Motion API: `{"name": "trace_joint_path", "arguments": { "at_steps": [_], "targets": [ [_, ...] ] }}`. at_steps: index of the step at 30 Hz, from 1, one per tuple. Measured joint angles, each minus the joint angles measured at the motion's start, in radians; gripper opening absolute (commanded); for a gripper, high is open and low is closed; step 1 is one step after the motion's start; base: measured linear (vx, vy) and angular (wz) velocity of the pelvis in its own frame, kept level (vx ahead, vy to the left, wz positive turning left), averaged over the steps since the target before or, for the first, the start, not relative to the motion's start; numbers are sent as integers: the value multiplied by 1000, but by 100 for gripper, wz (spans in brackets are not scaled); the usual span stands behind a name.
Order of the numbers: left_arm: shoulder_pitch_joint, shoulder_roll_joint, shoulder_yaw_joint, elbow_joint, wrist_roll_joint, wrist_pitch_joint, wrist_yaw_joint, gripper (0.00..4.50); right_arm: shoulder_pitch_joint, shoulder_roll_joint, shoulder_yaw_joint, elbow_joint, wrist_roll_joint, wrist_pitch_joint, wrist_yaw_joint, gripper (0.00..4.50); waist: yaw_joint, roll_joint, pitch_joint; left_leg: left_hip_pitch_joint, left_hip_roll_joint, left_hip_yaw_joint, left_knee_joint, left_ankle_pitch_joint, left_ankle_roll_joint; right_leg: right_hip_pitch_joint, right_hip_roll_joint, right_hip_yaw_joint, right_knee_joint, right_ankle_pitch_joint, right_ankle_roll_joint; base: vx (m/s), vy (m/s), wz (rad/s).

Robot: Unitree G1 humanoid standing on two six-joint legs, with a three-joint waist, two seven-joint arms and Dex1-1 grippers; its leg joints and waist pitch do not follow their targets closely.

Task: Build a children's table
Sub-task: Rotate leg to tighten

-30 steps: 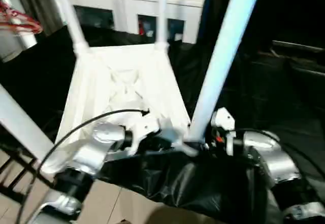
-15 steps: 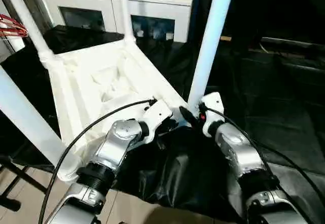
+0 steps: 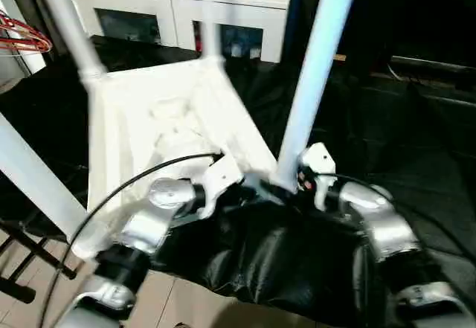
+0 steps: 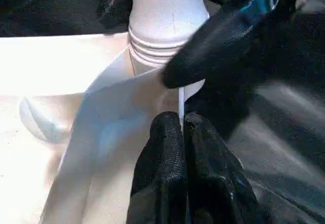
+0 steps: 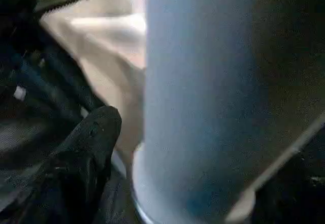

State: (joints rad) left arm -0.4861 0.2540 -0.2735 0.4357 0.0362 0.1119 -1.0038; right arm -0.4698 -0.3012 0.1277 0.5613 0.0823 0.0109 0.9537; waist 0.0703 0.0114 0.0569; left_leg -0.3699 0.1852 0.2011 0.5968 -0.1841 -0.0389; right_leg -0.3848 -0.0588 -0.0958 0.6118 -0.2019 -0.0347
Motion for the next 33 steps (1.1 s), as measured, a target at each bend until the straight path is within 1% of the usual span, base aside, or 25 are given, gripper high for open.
{"name": "trace_joint_path", "arguments": {
  "at_steps": [2,4,7,8,9,11,14,23,24,26,28,30,33],
  "targets": [
    [2,14,-1,-1,-11,-4,-33,0,0,-20,7,0,2,-1,54,383,2,0,0,0,0,0,0,0,0,0,0,0,0,0,0,0,0,0],
    [3,27,-2,-1,-21,-9,-64,0,0,-37,9,0,17,0,99,356,6,0,0,0,0,0,0,0,0,0,0,0,0,0,0,0,0,0],
    [4,42,-6,-2,-33,-12,-96,0,0,-60,20,-10,35,5,154,344,13,0,0,0,0,0,0,0,0,0,0,0,0,0,0,0,0,0],
    [4,46,-7,-2,-36,-14,-104,0,0,-65,22,-11,36,5,166,319,16,-1,0,0,0,0,0,0,0,0,0,0,0,0,0,0,0,0],
    [4,50,-8,-2,-39,-18,-110,0,0,-68,23,-11,36,5,173,319,18,-1,0,0,0,0,0,0,0,0,0,0,0,0,0,0,0,0],
    [4,54,-8,-2,-41,-22,-118,0,0,-68,26,-11,36,5,183,311,19,-1,1,0,0,0,0,0,0,0,0,0,0,0,0,0,0,0],
    [4,56,-8,-2,-41,-25,-122,0,0,-69,26,-11,37,5,189,280,19,-1,1,0,0,0,0,0,0,0,0,0,0,0,0,0,0,0],
    [4,58,-9,-1,-41,-31,-120,0,7,-67,25,-17,42,5,190,269,20,-1,1,-1,0,0,0,0,0,0,0,0,0,0,0,0,0,0],
    [4,52,-9,2,-34,-31,-102,0,9,-58,23,-16,39,4,166,268,20,-1,1,0,0,0,0,0,0,0,0,0,1,0,0,0,0,0],
    [-3,23,-3,20,-8,-31,-28,0,10,-13,0,3,19,2,52,268,15,-2,1,0,1,0,1,0,0,0,0,0,1,0,0,0,0,0],
    [-23,-15,-1,49,16,-24,50,0,7,33,-26,25,-3,0,-79,267,1,-2,0,1,0,0,2,0,0,0,0,0,1,1,0,0,0,0],
    [-29,-38,1,58,35,-14,103,0,5,64,-38,39,-15,-3,-166,267,-6,-2,0,1,0,0,2,0,0,0,0,0,1,1,0,0,0,0],
    [-50,-79,6,89,61,7,193,0,-5,138,-61,68,-42,-15,-352,267,-17,-2,0,2,0,0,1,0,0,1,0,0,1,1,0,0,0,0]
  ]
}}
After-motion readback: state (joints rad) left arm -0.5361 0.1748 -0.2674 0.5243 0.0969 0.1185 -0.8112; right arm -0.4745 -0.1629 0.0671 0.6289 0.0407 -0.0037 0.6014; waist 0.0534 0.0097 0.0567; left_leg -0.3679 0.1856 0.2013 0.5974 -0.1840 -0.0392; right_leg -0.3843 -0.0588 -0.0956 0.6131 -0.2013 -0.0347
